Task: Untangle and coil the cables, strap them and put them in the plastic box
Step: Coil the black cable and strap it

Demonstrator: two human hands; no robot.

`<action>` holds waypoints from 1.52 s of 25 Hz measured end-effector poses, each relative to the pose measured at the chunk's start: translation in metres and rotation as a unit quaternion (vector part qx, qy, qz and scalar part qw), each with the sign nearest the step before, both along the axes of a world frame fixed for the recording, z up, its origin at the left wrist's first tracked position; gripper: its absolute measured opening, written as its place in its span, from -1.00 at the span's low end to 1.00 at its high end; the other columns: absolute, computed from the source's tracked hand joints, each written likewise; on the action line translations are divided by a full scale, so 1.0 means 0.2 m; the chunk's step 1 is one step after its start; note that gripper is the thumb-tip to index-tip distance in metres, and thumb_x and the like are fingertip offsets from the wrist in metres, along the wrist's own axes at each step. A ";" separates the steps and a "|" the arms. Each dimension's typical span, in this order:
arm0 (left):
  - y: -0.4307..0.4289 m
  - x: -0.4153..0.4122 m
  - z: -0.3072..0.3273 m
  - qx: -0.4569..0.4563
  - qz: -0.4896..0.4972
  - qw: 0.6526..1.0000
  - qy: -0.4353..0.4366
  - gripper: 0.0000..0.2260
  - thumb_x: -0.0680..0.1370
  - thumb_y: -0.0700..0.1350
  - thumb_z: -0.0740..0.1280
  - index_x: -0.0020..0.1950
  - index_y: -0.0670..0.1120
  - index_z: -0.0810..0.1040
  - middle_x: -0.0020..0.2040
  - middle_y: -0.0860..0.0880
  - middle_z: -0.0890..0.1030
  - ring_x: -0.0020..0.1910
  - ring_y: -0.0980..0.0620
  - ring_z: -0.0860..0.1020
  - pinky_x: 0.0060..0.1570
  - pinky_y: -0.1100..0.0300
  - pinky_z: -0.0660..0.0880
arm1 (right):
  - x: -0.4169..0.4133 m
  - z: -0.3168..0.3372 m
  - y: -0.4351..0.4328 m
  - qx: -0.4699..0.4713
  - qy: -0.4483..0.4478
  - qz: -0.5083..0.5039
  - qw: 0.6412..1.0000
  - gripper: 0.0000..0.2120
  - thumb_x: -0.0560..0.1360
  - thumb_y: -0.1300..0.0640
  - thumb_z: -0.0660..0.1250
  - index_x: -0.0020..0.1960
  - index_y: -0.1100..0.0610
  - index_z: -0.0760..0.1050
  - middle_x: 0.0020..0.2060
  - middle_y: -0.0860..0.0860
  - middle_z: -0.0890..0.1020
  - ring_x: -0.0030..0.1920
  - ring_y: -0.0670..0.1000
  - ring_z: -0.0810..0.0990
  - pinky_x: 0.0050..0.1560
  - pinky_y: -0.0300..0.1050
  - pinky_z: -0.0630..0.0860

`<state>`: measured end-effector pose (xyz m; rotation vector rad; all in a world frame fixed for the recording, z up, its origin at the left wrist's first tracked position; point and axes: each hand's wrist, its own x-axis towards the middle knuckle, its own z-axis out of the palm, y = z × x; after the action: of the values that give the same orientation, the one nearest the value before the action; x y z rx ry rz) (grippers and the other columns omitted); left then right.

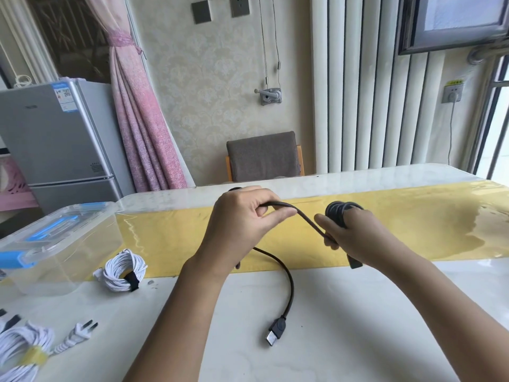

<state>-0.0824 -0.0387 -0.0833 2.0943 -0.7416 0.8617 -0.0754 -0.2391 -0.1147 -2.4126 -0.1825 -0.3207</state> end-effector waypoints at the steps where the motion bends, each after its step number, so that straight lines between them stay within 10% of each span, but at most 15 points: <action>1: 0.02 0.01 0.01 -0.003 0.009 1.000 -0.022 -0.87 0.38 0.01 0.50 -0.23 -0.03 0.67 -0.44 0.09 0.34 -0.45 0.14 0.28 -0.39 0.38 0.20 | -0.01 0.01 0.01 0.042 0.021 0.038 0.998 -0.52 0.60 -0.07 0.15 -0.41 0.17 0.37 -0.49 -0.01 0.57 -0.54 -0.11 0.41 -0.45 -0.27 0.38; 5: 0.07 0.03 0.01 0.003 0.044 0.996 -0.082 -0.82 0.40 0.05 0.46 -0.17 -0.05 0.67 -0.43 0.16 0.32 -0.43 0.19 0.32 -0.34 0.38 0.23 | -0.06 0.01 0.03 0.104 0.156 0.224 0.956 -0.42 0.46 -0.36 0.15 -0.42 0.10 0.46 -0.48 -0.04 0.56 -0.42 -0.08 0.51 -0.19 -0.17 0.47; 8: 0.07 0.04 0.00 0.024 0.039 0.996 -0.072 -0.75 0.40 0.12 0.44 -0.18 -0.07 0.66 -0.37 0.26 0.41 -0.40 0.20 0.34 -0.34 0.42 0.22 | -0.07 -0.01 0.03 0.119 0.233 0.339 0.904 -0.63 0.44 -0.17 0.35 -0.41 0.06 0.54 -0.42 -0.01 0.60 -0.18 0.09 0.63 0.06 0.05 0.53; 15: 0.13 0.13 -0.09 0.113 0.094 0.980 0.137 -0.71 0.34 0.14 0.50 -0.35 -0.03 0.55 -0.49 0.10 0.45 -0.45 0.16 0.38 -0.39 0.24 0.30 | -0.04 0.00 -0.06 0.310 0.309 0.495 0.750 -0.66 0.40 -0.06 0.46 -0.45 0.08 0.50 -0.55 -0.03 0.44 -0.49 -0.04 0.51 -0.19 -0.10 0.57; 18: 0.12 0.13 -0.10 0.225 0.206 0.937 0.168 -0.80 0.42 0.04 0.46 -0.32 -0.03 0.58 -0.39 0.04 0.56 -0.33 0.07 0.51 -0.37 0.23 0.31 | -0.03 0.03 -0.07 0.405 0.277 0.442 0.751 -0.60 0.33 -0.05 0.51 -0.53 0.06 0.39 -0.60 -0.06 0.37 -0.58 -0.08 0.38 -0.31 -0.16 0.53; 20: 0.15 0.12 -0.08 0.214 0.266 0.927 0.156 -0.90 0.43 -0.04 0.45 -0.09 0.01 0.64 -0.15 0.05 0.66 -0.06 0.03 0.58 0.03 0.17 0.39 | -0.01 0.02 -0.08 0.455 0.247 0.383 0.765 -0.55 0.25 -0.04 0.57 -0.56 0.06 0.33 -0.62 -0.06 0.31 -0.60 -0.07 0.31 -0.35 -0.16 0.51; 22: 0.17 0.12 -0.09 0.251 0.339 0.901 0.097 -0.68 0.42 -0.15 0.46 0.16 0.01 0.56 0.10 0.02 0.59 0.26 -0.01 0.47 0.43 -0.05 -0.06 | 0.01 0.00 -0.09 0.489 0.260 0.428 0.714 -0.59 0.40 0.02 0.46 -0.52 0.05 0.36 -0.59 -0.06 0.30 -0.57 -0.09 0.34 -0.29 -0.16 0.54; 26: 0.01 0.04 -0.09 0.210 0.320 0.918 -0.101 -0.51 0.26 -0.49 0.14 0.02 -0.11 0.61 0.09 -0.13 0.59 0.36 -0.27 0.38 0.40 -0.10 -0.32 | -0.03 0.05 -0.05 0.526 0.252 0.558 0.590 -0.64 0.63 0.17 0.09 -0.35 0.10 0.32 -0.51 0.00 0.27 -0.44 -0.01 0.33 -0.02 -0.12 0.55; 31: -0.07 0.00 -0.09 0.345 0.326 0.879 0.049 -0.56 0.44 -0.37 0.08 0.18 -0.02 0.50 0.17 -0.01 0.51 0.44 -0.07 0.22 0.39 -0.06 -0.44 | -0.07 0.11 -0.10 0.645 0.157 0.527 0.531 -0.62 0.61 0.16 0.08 -0.36 0.11 0.40 -0.55 0.00 0.22 -0.40 0.00 0.32 0.01 -0.09 0.48; 33: 0.02 0.05 -0.10 0.303 0.384 0.870 0.059 -0.51 0.44 -0.37 0.14 0.31 -0.02 0.43 0.34 -0.08 0.40 0.50 -0.17 0.09 0.40 -0.14 -0.36 | -0.06 0.11 -0.14 0.694 0.155 0.493 0.502 -0.56 0.60 0.14 0.09 -0.38 0.22 0.51 -0.51 0.04 0.30 -0.40 -0.01 0.32 0.00 -0.09 0.47; 38: 0.30 0.20 -0.10 0.081 0.425 0.902 -0.017 -0.50 0.30 -0.48 0.37 0.17 -0.11 0.57 0.09 -0.18 0.56 0.17 -0.21 0.47 0.42 -0.16 -0.02 | -0.02 0.09 -0.16 0.744 0.160 0.437 0.480 -0.52 0.61 0.09 0.10 -0.36 0.30 0.51 -0.48 0.17 0.47 -0.39 0.09 0.44 0.07 -0.10 0.47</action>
<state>-0.0427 0.0209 -0.1029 2.5799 0.1536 1.3165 -0.0787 -0.2714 -0.0967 -0.3678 -0.6014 0.3844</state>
